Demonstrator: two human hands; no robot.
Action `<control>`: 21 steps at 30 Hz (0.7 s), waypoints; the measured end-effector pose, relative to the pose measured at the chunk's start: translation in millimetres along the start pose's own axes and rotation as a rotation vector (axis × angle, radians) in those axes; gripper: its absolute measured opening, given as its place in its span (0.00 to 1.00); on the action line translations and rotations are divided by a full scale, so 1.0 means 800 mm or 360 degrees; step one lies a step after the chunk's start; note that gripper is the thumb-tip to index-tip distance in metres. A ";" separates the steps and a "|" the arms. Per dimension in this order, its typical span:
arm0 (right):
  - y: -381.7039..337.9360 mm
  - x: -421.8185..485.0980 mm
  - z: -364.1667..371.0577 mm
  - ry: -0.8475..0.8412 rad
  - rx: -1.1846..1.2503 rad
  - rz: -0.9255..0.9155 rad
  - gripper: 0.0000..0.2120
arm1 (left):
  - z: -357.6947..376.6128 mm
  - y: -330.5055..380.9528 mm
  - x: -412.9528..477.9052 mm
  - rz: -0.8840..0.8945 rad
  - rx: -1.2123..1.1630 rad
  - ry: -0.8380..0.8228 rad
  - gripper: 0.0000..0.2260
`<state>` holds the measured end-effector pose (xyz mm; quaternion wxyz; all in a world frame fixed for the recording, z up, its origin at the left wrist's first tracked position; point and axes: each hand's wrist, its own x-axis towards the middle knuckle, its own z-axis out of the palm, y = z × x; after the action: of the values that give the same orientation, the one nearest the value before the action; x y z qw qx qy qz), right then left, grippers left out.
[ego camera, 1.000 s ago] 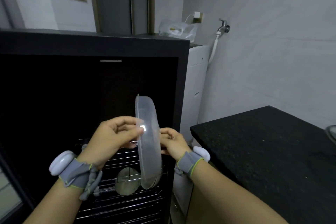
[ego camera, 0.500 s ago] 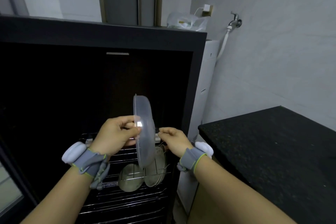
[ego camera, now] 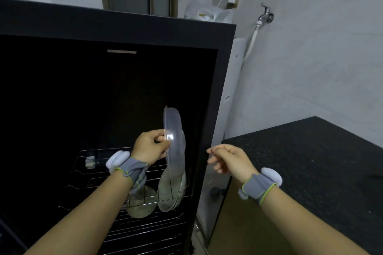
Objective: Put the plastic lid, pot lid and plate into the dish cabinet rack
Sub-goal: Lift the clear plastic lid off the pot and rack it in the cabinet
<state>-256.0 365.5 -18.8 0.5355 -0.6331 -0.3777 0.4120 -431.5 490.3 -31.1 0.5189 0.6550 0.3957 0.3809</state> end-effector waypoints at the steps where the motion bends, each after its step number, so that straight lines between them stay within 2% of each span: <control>1: -0.001 0.002 -0.003 0.0058 0.0048 -0.0010 0.12 | 0.006 -0.007 0.005 -0.0007 0.0010 0.0003 0.11; 5: -0.001 0.010 -0.013 0.0174 0.0107 -0.0013 0.12 | 0.024 -0.034 0.024 -0.0044 0.0141 0.0088 0.10; 8: 0.003 0.014 -0.018 0.0177 0.0098 -0.0009 0.11 | 0.034 -0.042 0.033 -0.0042 0.0183 0.0103 0.13; 11: 0.008 0.017 -0.022 0.0192 0.0087 0.0008 0.11 | 0.042 -0.043 0.041 0.0004 0.0258 0.0135 0.09; 21: 0.014 0.033 -0.032 0.0269 0.0145 0.0144 0.10 | 0.048 -0.061 0.037 0.0079 0.0402 0.0003 0.10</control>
<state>-222.3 378.6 -30.5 0.5745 -0.6571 -0.2830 0.3976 -390.5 510.3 -83.4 0.4223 0.7243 0.4247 0.3416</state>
